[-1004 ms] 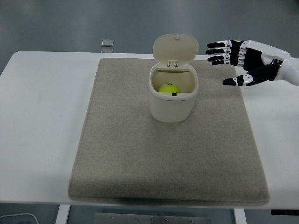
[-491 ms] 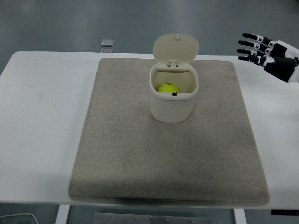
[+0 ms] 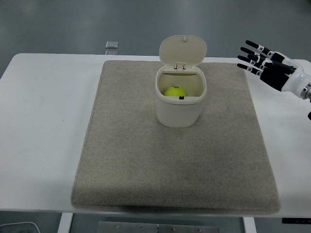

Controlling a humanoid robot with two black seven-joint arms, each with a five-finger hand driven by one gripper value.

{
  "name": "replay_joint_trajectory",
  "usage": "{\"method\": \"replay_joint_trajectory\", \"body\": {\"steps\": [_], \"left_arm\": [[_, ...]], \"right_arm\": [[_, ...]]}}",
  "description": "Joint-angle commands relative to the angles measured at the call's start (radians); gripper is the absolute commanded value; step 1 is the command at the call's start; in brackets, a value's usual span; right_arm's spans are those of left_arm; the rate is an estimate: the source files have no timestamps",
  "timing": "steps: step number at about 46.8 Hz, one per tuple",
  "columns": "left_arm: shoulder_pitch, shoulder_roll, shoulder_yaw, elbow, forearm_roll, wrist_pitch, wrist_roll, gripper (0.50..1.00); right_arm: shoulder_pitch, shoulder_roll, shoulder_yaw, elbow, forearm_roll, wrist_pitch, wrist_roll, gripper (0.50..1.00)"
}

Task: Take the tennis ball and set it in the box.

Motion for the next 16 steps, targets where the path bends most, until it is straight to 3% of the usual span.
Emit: {"method": "replay_joint_trajectory", "body": {"steps": [1,16], "left_arm": [[0.0,0.0,0.0,0.0,0.0,0.0,0.0,0.992],[0.0,0.0,0.0,0.0,0.0,0.0,0.0,0.992]], "right_arm": [[-0.003,0.0,0.0,0.001,0.0,0.007,0.002,0.909],[-0.003,0.0,0.0,0.001,0.0,0.003,0.004,0.907]]}}
